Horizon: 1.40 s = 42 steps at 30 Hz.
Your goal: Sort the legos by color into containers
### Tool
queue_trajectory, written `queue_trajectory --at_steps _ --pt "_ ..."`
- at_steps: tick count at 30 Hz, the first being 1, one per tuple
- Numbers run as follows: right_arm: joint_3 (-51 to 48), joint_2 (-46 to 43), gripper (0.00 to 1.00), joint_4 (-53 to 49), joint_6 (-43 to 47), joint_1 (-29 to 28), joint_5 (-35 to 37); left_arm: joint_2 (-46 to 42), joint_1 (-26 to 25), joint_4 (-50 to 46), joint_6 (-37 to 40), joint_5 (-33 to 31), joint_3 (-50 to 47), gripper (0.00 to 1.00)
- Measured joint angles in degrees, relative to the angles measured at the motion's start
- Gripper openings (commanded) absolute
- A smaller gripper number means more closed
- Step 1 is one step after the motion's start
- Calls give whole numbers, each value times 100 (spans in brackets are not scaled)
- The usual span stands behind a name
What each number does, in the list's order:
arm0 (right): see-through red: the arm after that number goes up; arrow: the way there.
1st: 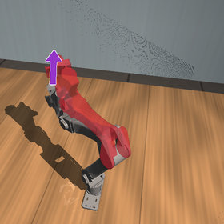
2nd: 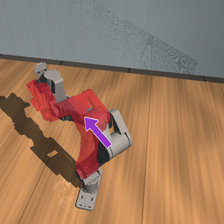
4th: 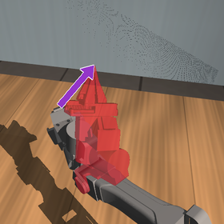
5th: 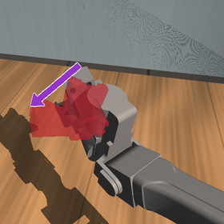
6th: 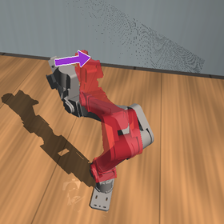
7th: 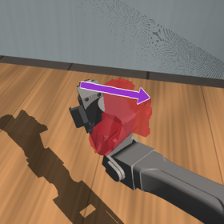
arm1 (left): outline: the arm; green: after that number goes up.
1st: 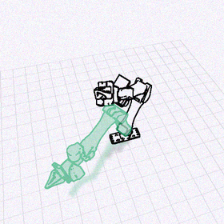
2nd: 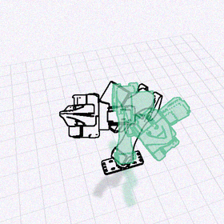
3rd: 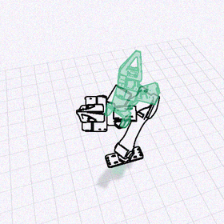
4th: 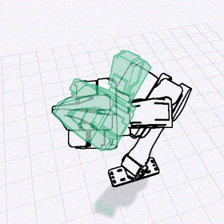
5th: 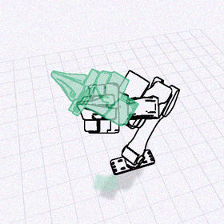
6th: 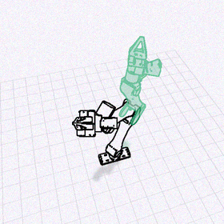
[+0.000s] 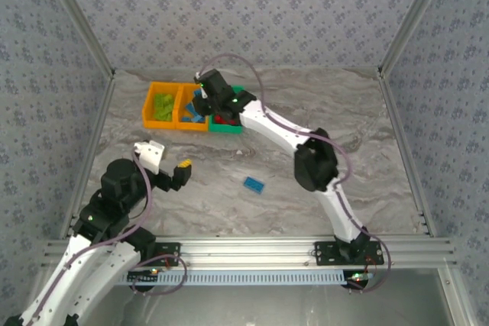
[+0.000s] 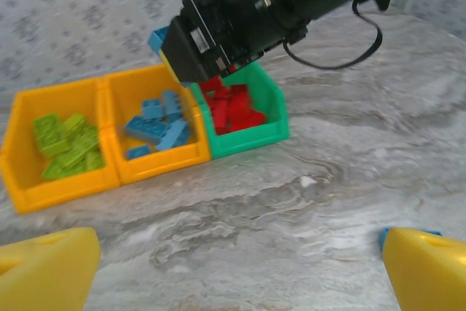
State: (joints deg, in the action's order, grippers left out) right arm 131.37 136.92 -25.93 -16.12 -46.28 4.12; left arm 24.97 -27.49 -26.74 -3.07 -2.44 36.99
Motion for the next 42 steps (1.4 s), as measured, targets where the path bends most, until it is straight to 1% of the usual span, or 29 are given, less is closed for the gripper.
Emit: queue_trajectory --at_steps 2,4,7,8,13,14,15,17,19,22,23,26,30,31,35,37,39,42 --pt "1056 745 31 -151 9 22 -103 114 179 9 -164 -26 0 99" --pt "1652 1163 36 -280 -15 46 -264 256 326 7 -295 -22 0 99" --pt "1939 1366 58 -317 -101 68 -540 487 546 -4 -455 -22 0 99" --pt "1969 1366 61 -352 -107 68 -595 555 616 -7 -496 -22 0 99" --pt "2098 1250 62 -660 -83 76 -675 675 730 -11 -573 2 0 99" --pt "2072 1161 62 -839 -44 76 -682 686 730 -11 -619 9 0 97" --pt "1965 1027 62 -966 11 76 -682 699 730 -11 -728 9 0 93" --pt "1386 437 64 -1268 170 52 -623 748 730 -26 -1115 9 0 89" --pt "468 -382 65 -1351 354 9 -452 833 721 -94 -1681 28 4 88" --pt "-1257 -2037 71 -1357 577 -131 -151 1082 544 -251 -2522 17 24 89" --pt "-1867 -2697 73 -1355 629 -186 -79 1204 358 -321 -2776 -9 59 89" --pt "-3182 -4308 79 -1287 632 -310 157 1615 -431 -439 -3434 -192 254 87" --pt "-4739 -6161 84 -1355 420 -315 586 2350 -1508 -411 -4232 -522 605 85" --pt "-5051 -6502 85 -1377 341 -310 693 2540 -1757 -354 -4411 -621 669 85" --pt "-6269 -7722 90 -1753 -197 -310 1115 3685 -2761 -85 -5176 -1056 955 97" --pt "-6636 -8076 92 -2011 -415 -310 1268 4350 -3106 -50 -5602 -1239 1204 98" --pt "-6863 -8347 93 -2227 -619 -308 1379 5027 -3283 -94 -5965 -1307 1526 98" --pt "-6975 -8594 94 -2474 -817 -286 1504 6002 -3342 -59 -6507 -1279 2028 97"
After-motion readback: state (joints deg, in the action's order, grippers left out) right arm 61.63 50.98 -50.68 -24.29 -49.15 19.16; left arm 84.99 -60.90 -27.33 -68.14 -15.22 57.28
